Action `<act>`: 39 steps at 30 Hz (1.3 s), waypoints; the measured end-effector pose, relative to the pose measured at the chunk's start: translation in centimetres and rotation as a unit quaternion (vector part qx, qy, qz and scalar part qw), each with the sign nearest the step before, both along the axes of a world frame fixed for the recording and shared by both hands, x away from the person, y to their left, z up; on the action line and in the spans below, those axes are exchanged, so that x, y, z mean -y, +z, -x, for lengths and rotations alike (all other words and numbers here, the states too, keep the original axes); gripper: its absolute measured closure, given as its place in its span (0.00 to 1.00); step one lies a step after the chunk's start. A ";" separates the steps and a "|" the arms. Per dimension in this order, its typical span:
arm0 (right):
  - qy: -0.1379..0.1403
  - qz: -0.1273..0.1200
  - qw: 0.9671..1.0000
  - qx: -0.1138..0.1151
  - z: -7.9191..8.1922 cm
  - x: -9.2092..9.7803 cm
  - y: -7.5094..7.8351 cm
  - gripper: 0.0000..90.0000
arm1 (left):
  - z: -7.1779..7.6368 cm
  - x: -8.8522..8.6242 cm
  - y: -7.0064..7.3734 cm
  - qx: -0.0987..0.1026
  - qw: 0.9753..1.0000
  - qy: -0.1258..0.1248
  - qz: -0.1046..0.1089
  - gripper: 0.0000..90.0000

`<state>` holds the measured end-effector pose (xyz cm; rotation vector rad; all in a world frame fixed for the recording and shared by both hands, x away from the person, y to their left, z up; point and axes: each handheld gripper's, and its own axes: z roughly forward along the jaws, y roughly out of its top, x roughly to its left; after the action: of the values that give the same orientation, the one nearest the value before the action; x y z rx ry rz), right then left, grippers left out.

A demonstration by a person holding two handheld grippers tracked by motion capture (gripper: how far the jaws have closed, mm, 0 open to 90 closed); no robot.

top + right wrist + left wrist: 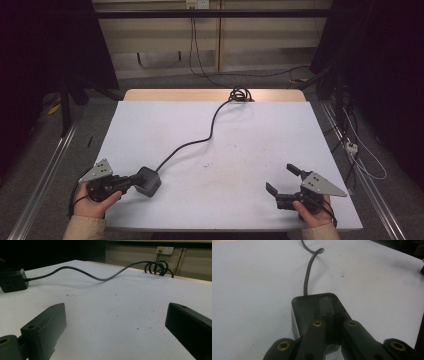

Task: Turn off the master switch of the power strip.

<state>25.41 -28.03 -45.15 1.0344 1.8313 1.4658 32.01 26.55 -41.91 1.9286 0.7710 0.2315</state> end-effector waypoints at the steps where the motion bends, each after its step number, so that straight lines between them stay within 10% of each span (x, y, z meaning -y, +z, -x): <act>1: 0.000 -0.001 1.000 0.000 0.0 0.0 0.0 0.03 | 0.0 0.0 0.0 0.001 1.000 0.000 0.000 1.00; 26: 0.000 0.000 1.000 0.000 0.0 0.1 0.0 0.03 | 0.1 0.1 0.2 0.007 0.999 -0.006 0.037 1.00; 39: 0.000 0.000 1.000 0.000 0.0 0.1 0.0 0.03 | 0.1 0.5 0.2 0.005 0.998 0.005 0.056 0.81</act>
<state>25.44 -28.10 -45.16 1.0331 1.8310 1.4662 31.92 26.08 -41.73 1.8167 0.7709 0.1985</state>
